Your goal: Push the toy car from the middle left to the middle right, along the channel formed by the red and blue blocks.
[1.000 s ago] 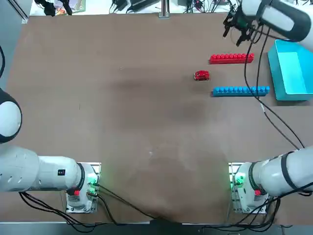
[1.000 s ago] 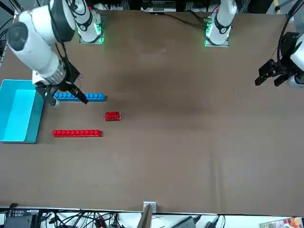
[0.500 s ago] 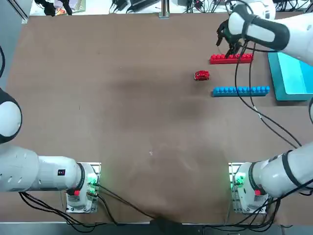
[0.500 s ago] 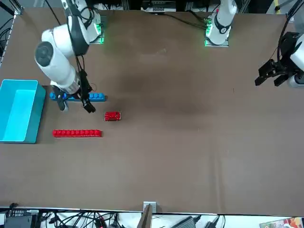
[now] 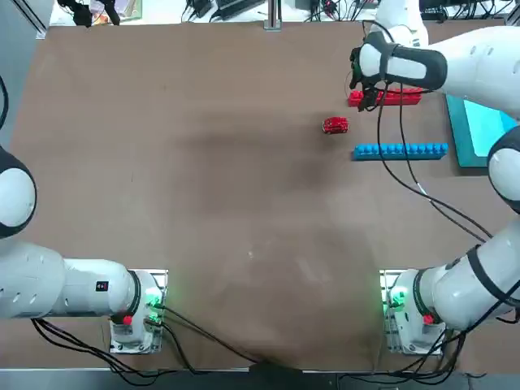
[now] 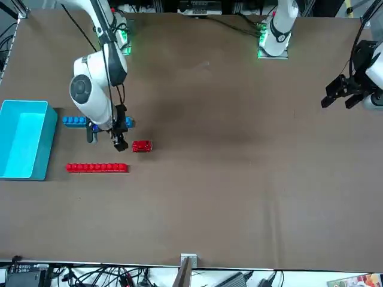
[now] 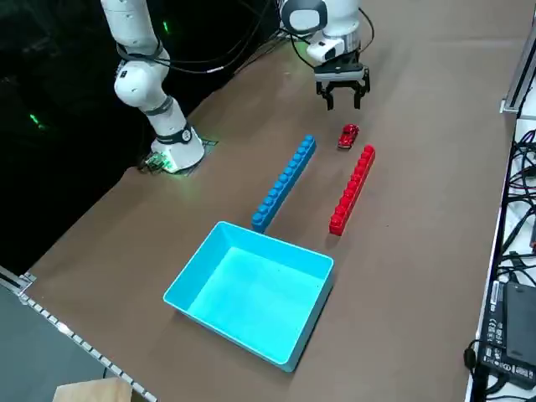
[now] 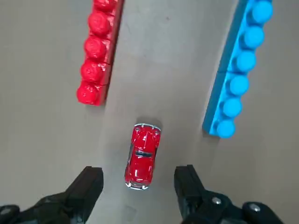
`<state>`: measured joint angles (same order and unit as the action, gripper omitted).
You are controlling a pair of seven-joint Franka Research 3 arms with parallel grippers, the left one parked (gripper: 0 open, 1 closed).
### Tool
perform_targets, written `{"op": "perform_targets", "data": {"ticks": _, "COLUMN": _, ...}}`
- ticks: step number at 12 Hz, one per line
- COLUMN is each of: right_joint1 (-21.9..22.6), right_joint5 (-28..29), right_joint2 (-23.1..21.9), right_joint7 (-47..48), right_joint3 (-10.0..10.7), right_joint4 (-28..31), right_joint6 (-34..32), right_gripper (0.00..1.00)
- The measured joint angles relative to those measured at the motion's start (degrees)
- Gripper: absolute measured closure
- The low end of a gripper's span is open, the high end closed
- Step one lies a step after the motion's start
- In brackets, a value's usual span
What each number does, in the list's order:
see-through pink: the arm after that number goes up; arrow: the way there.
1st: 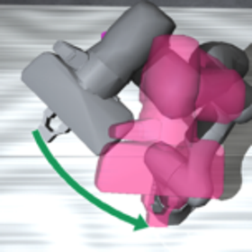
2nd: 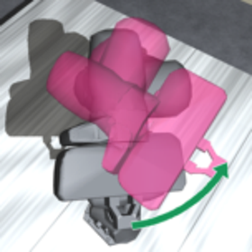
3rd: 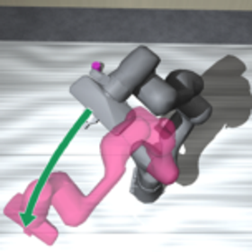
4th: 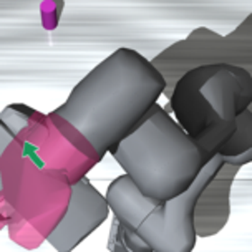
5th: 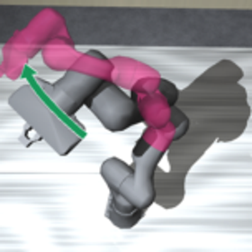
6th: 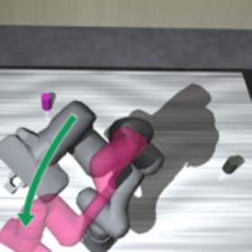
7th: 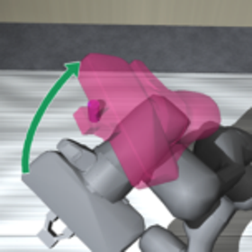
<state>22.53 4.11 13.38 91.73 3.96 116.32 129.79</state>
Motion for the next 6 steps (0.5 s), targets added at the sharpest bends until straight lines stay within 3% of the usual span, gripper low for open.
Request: {"op": "perform_targets", "data": {"ticks": 6, "right_joint1": 2.0, "right_joint5": 0.0, "right_joint2": 5.9, "right_joint7": 11.8, "right_joint3": 0.0, "right_joint4": -1.7, "right_joint6": 1.9, "right_gripper": 0.07}}
